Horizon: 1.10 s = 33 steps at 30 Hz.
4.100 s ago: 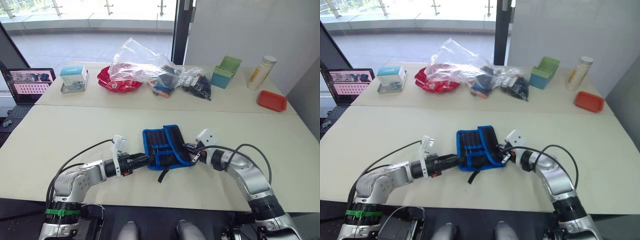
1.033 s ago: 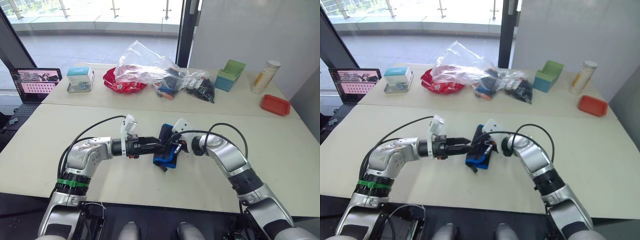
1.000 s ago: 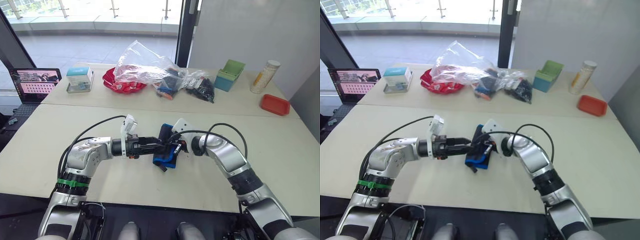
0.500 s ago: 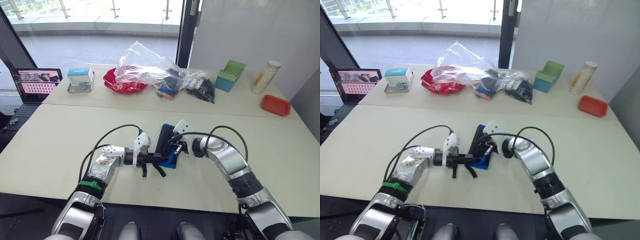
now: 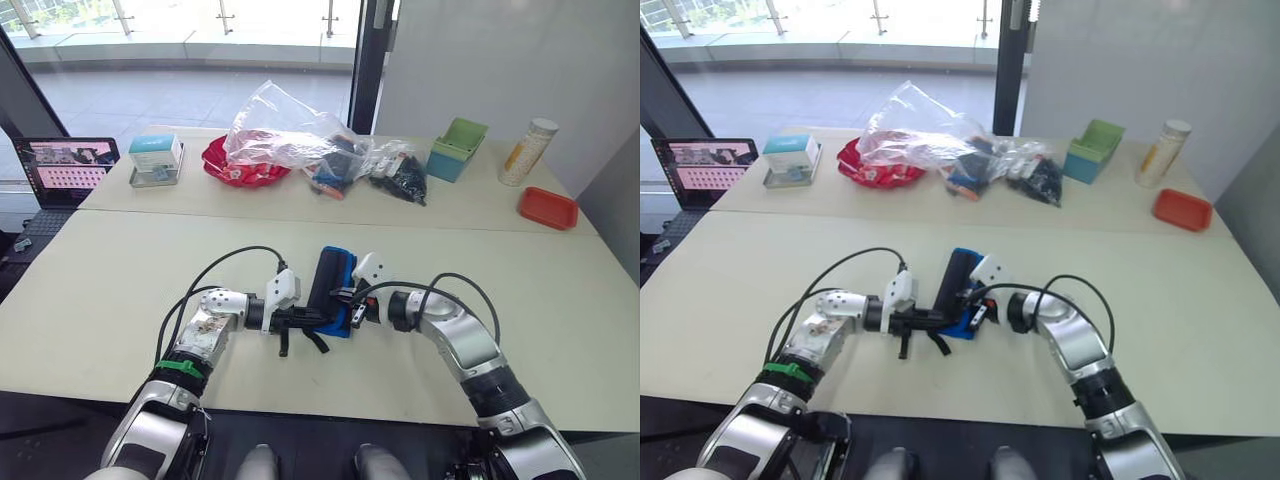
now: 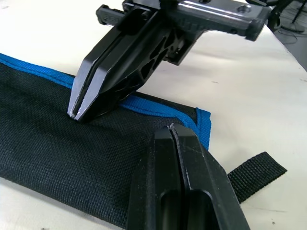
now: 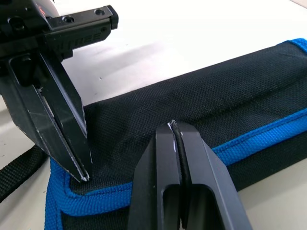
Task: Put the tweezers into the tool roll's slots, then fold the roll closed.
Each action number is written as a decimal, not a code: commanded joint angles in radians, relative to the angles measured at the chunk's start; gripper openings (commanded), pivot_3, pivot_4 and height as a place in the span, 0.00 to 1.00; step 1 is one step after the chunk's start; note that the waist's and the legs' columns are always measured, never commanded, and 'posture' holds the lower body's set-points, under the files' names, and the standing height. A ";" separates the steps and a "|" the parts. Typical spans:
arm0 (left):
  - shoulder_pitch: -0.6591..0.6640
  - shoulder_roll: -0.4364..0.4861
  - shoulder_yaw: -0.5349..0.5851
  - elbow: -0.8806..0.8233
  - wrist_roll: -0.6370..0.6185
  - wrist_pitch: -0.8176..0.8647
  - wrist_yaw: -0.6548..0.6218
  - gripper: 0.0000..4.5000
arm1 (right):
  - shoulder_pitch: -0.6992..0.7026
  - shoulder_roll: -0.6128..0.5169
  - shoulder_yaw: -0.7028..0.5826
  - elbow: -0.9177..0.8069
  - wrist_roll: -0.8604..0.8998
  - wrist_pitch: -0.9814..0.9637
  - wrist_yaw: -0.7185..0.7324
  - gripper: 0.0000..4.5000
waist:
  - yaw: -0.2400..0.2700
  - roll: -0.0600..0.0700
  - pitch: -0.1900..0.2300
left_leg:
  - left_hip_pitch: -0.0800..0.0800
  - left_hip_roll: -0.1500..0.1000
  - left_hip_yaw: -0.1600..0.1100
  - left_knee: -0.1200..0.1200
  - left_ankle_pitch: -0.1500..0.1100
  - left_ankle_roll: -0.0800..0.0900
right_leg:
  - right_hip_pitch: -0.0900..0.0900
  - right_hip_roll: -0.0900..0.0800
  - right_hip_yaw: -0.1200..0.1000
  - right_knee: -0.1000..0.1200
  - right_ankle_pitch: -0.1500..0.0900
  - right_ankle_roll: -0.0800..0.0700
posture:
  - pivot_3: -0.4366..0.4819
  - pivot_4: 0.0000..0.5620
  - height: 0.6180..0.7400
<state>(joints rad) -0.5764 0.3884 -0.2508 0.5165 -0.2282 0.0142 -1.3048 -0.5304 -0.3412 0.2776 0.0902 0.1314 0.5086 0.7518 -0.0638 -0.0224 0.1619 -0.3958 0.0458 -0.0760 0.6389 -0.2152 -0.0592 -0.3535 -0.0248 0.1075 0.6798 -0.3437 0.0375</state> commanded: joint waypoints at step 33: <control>0.071 0.116 0.149 -0.276 -0.176 0.305 -0.071 0.01 | -0.201 0.088 0.008 0.484 -0.079 -0.020 -0.009 0.00 | -0.006 0.002 0.000 | 0.005 -0.001 0.000 -0.011 0.004 0.004 | -0.004 0.003 0.007 0.000 0.001 -0.001 | 0.48 0.27 0.86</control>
<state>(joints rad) -0.4873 0.4819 -0.1645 0.3175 -0.3294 0.2532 -1.3616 -0.8031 -0.2398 0.2267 0.5627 0.0815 0.3845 0.7086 -0.0701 -0.0201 0.1616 -0.3914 0.0447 -0.0775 0.6272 -0.2109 -0.0550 -0.3581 -0.0220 0.1141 0.6807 -0.3429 0.0361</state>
